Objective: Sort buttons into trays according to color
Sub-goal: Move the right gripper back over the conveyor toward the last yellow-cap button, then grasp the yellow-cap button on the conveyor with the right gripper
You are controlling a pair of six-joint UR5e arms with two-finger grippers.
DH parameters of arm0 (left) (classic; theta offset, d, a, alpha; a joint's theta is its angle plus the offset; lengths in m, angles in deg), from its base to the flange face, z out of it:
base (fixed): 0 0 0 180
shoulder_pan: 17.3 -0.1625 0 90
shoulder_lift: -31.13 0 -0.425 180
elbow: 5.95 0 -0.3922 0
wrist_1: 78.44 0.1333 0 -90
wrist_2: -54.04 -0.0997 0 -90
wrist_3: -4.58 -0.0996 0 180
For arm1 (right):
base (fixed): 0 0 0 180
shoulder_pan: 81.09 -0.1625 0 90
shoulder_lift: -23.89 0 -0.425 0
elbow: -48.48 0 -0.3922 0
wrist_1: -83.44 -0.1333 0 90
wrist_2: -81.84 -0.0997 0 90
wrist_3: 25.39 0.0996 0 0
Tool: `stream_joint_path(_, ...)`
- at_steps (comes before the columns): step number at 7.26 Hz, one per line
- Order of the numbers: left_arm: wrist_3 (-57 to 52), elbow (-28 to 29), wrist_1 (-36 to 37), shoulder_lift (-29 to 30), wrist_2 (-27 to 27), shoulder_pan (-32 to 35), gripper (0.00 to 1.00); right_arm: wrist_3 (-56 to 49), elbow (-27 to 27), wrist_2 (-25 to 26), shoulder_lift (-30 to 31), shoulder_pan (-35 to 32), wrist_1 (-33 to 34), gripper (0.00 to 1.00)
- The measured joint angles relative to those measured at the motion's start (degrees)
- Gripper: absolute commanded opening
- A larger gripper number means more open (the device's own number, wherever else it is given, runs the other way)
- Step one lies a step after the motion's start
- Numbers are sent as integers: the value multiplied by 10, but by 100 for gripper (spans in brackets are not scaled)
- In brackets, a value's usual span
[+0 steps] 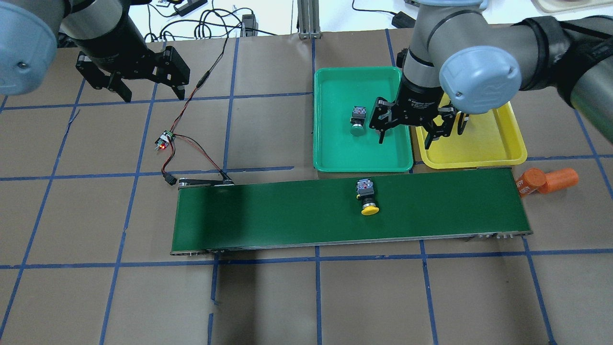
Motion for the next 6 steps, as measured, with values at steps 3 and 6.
stream_joint_path(3,0,0,0,0,0,0,100,26,-58,-2,-7,-25,16,100)
stream_joint_path(6,0,0,0,0,0,0,100,24,-91,-31,-16,-27,38,97)
